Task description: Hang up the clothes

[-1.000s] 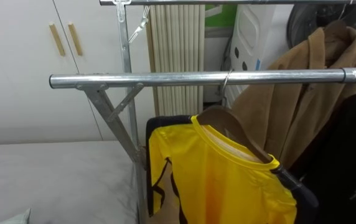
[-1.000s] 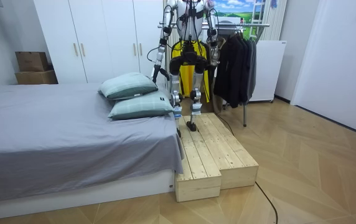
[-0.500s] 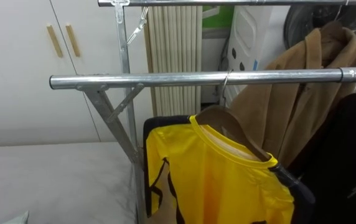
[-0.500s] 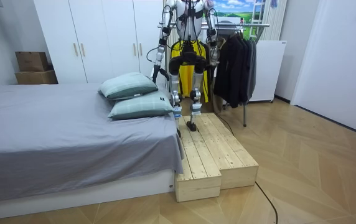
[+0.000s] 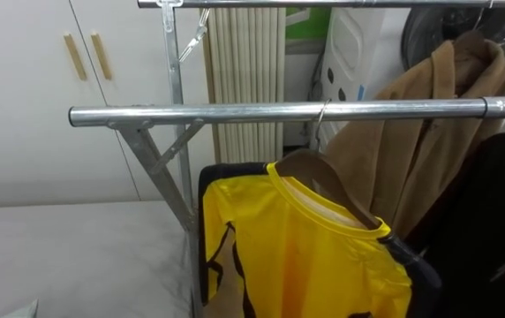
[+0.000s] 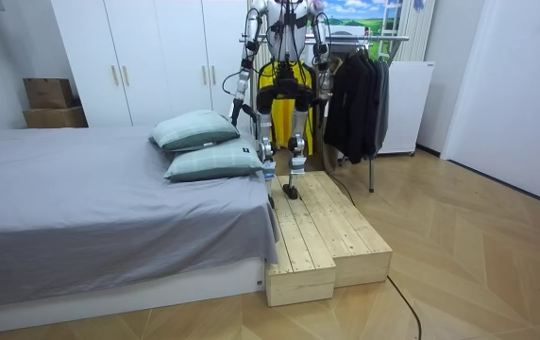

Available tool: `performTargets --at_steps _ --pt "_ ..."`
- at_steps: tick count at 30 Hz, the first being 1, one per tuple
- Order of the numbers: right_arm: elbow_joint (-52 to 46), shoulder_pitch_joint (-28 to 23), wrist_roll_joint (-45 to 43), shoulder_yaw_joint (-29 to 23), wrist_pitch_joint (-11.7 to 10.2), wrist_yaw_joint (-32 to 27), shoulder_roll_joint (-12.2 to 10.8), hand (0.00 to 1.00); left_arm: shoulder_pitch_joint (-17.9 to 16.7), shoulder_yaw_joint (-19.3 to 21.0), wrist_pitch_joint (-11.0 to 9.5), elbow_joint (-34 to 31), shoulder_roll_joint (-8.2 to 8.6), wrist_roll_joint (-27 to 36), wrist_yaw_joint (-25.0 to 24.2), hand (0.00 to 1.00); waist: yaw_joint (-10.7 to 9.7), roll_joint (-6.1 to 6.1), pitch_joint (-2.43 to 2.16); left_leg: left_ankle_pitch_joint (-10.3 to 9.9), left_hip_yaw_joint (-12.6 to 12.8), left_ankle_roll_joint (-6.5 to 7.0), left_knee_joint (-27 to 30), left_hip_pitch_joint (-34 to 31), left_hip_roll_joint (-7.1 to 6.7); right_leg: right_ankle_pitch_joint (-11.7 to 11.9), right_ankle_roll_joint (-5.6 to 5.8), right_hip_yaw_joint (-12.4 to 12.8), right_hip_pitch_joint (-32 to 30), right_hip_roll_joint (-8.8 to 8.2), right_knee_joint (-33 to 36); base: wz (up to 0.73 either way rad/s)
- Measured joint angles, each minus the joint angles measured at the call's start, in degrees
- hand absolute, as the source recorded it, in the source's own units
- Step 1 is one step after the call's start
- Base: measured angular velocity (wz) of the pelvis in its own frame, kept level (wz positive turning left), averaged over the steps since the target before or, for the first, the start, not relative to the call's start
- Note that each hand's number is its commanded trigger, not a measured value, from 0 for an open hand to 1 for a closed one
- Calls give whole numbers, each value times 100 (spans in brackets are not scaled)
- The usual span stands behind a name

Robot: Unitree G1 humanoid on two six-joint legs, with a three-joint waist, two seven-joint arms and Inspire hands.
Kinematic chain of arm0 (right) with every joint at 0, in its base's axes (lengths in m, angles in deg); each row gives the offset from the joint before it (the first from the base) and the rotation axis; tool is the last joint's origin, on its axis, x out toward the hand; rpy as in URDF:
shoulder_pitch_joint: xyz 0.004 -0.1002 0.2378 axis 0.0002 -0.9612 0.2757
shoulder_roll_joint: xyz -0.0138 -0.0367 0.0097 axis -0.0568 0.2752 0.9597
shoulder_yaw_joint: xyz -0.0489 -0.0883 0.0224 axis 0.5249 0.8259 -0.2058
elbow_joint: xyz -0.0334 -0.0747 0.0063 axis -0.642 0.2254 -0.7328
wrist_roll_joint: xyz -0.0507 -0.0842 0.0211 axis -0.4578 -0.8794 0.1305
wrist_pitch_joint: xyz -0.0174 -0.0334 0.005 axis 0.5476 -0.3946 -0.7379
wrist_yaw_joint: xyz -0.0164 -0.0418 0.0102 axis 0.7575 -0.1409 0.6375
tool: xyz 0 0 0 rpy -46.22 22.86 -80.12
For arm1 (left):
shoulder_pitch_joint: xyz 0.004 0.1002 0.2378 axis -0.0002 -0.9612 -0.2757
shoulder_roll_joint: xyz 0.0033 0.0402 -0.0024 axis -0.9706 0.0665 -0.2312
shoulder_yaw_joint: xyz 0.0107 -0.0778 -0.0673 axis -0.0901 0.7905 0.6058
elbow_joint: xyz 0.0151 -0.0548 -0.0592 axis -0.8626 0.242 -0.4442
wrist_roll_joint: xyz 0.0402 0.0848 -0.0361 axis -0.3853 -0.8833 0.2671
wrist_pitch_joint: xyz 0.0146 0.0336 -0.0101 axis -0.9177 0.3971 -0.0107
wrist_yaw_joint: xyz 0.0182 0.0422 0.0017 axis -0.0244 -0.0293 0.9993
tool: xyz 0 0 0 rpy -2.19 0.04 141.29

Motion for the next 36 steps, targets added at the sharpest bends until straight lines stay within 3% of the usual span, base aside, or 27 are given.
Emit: performTargets --at_steps 14,22,25,27,31,34,35,36 --pt "-7 73 0 45 30 -49 -9 0 0 9 -14 2 2 6 6 0 5 0 -2 -9 -62 11 18 -8 -4 -2 -3 -53 0 -15 7 1" --pt "-8 201 -199 174 30 -66 -2 0 -3 7 -126 2 1 17 90 0 91 35 -13 -47 -222 -35 114 -32 33 -73 -100 -361 6 -59 97 12" --pt "-14 314 -397 298 30 -67 5 0 39 -1 -234 -3 2 15 168 0 152 56 -29 -133 -425 -66 401 -311 65 -155 -140 -515 -89 -76 174 31" --pt "-56 454 -674 433 36 -68 33 0 30 -22 -383 -15 20 73 211 0 199 95 -33 -128 -588 -73 580 -522 52 -188 -167 -702 -174 -138 233 41" --pt "-263 561 -1148 592 40 -78 38 0 39 -52 -466 -50 155 46 217 0 239 215 -37 -74 -618 -94 683 -709 63 -234 -197 -1105 -194 -254 220 56" --pt "-244 618 -1346 623 40 -54 39 0 67 -115 -587 -82 249 63 153 0 298 255 -48 84 -563 -104 760 -898 51 -330 -222 -1679 -186 -441 233 101" --pt "-214 643 -1334 625 40 -54 39 0 102 -120 -585 -101 252 63 126 0 307 247 -53 184 -368 -91 803 -1024 67 -368 -226 -1965 -180 -540 232 135" --pt "-113 707 -1331 620 46 -57 44 0 154 -120 -582 -127 242 72 98 0 307 223 -47 330 -17 -61 791 -1120 136 -427 -254 -2266 -179 -661 238 138"
